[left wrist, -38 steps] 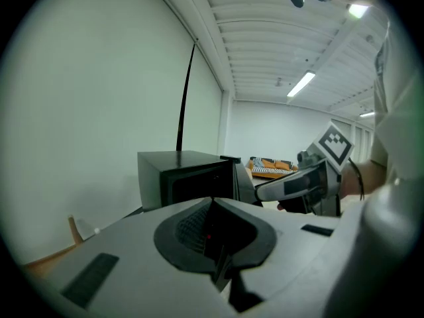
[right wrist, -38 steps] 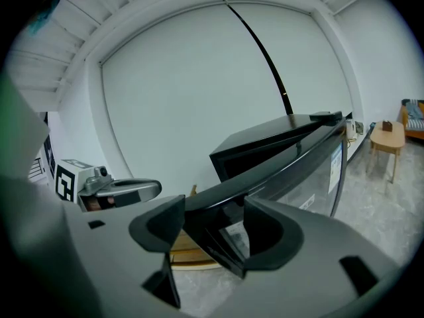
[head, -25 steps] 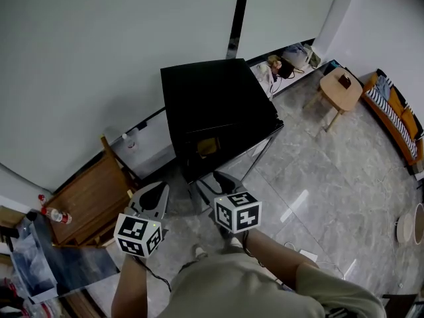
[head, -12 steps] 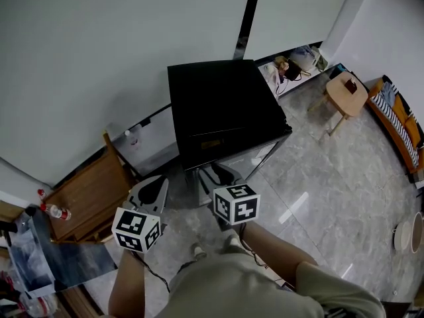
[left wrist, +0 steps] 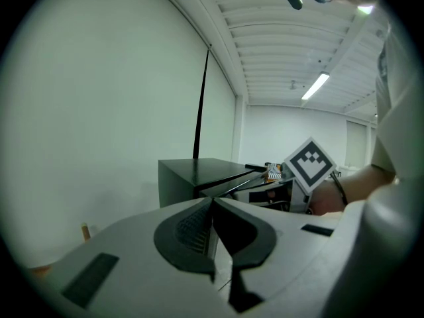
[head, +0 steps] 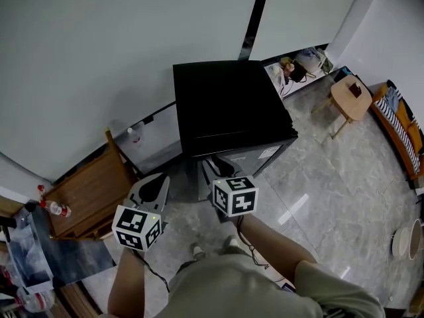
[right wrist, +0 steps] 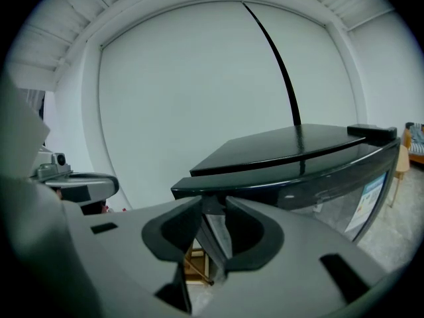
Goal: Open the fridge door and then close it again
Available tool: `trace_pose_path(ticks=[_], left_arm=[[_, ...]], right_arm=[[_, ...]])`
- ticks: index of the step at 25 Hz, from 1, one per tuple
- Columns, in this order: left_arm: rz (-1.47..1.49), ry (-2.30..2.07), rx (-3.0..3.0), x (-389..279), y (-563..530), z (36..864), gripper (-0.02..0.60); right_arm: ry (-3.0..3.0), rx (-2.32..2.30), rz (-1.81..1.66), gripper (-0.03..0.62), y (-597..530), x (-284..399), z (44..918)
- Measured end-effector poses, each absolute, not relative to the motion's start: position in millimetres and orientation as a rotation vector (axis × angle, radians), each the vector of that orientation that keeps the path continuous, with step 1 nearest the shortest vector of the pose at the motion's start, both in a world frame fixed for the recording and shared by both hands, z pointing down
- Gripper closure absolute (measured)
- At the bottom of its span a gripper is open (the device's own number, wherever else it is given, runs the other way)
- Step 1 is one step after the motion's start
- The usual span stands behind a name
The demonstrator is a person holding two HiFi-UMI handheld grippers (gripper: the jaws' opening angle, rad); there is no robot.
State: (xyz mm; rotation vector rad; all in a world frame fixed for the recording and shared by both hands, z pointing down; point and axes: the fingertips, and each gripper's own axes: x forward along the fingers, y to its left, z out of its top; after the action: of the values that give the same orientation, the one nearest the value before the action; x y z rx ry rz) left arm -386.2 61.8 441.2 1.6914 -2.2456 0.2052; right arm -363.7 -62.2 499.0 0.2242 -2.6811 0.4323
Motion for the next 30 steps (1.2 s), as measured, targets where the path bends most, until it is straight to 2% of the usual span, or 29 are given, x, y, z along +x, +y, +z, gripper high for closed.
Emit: trace_pose_path(ticks=[7,16,30], left_arm=[[0.196,-2.253,1.682,-387,59,440,0.574],[0.187,-2.280,1.685,-381,58,430,0.574],[0.155,-2.433,1.746,-364,59,356,0.574]], right_arm=[[-2.689,0.303,0.355,0.571,-76,-368,501],[-2.704,0.195,0.355,0.583,-74,-363,486],[-2.912,0.033,0.206,0.586,-58,-313,360]])
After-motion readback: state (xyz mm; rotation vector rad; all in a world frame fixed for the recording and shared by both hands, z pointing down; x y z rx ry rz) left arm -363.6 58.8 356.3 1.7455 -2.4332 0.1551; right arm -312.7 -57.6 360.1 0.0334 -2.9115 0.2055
